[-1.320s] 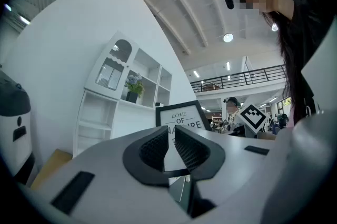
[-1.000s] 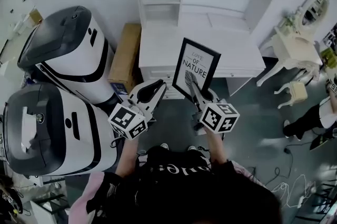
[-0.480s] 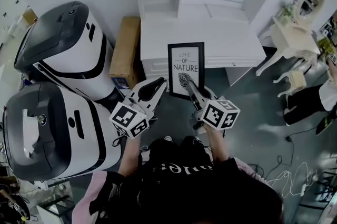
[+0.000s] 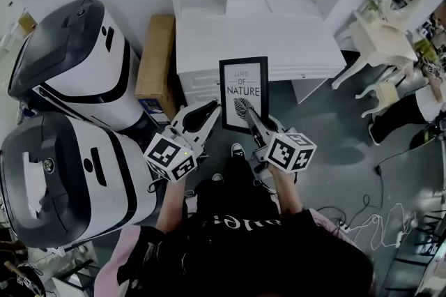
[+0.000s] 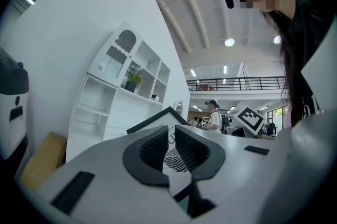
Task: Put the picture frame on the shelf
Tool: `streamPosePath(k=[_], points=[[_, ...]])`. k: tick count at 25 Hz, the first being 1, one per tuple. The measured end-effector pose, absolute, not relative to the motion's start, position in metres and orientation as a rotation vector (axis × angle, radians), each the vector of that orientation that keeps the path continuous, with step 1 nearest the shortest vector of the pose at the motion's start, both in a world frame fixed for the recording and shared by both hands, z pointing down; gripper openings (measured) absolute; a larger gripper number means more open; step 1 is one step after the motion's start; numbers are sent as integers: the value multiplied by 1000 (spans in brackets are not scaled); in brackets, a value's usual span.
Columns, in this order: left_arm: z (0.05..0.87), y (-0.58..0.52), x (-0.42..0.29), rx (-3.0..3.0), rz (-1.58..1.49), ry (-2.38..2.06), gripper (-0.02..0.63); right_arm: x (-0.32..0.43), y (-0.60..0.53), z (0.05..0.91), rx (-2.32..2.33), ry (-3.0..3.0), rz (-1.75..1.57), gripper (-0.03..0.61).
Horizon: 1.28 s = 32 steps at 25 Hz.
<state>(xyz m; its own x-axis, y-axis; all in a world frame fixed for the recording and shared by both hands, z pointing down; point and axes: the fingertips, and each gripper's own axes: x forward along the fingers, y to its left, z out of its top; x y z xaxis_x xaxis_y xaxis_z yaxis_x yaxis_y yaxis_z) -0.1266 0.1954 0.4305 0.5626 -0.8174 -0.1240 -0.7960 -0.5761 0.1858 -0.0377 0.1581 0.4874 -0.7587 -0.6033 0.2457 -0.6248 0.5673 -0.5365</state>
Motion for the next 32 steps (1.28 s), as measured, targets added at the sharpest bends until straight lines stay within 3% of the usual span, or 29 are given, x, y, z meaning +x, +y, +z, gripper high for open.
streamPosePath(k=[11,32], points=[[437,129,-85,2716,-242,-1269,49,2,94,496,1175,-2716,1004,52],[404,-119,13,2744,-230,-1319,49,109,-156,464,1160,-2784,966,52]])
